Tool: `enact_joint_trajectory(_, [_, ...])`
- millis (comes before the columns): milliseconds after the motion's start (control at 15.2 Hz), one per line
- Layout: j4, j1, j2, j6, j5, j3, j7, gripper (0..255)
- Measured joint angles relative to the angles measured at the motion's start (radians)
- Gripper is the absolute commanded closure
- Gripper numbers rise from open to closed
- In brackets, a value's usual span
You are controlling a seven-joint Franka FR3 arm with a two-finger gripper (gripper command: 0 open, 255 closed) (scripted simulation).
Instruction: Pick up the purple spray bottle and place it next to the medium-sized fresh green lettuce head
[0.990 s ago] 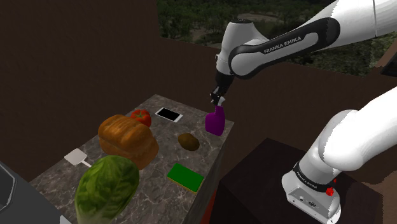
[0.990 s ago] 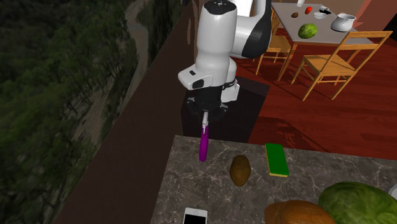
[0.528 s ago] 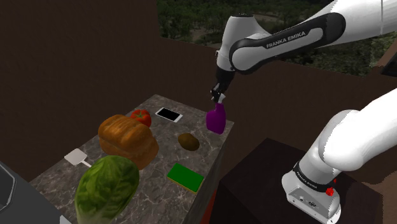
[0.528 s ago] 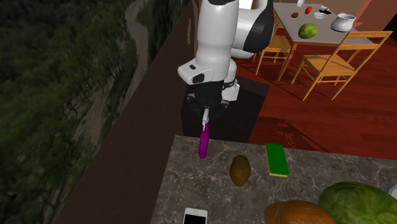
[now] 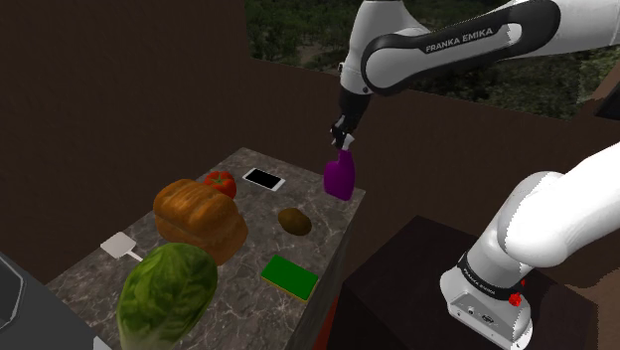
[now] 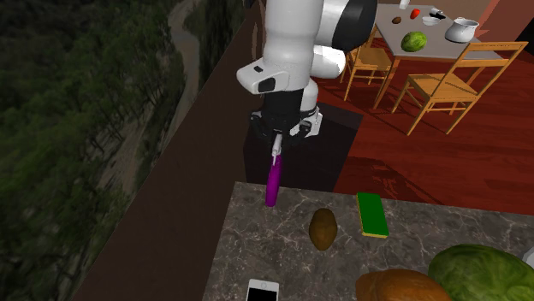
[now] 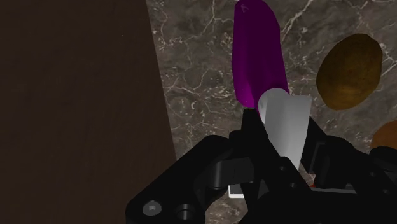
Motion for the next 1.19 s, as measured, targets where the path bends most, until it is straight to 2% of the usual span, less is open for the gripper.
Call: enact_joint_trajectory(1188, [0.223, -0.003, -0.027, -0.250, -0.003, -0.011, -0.006, 255])
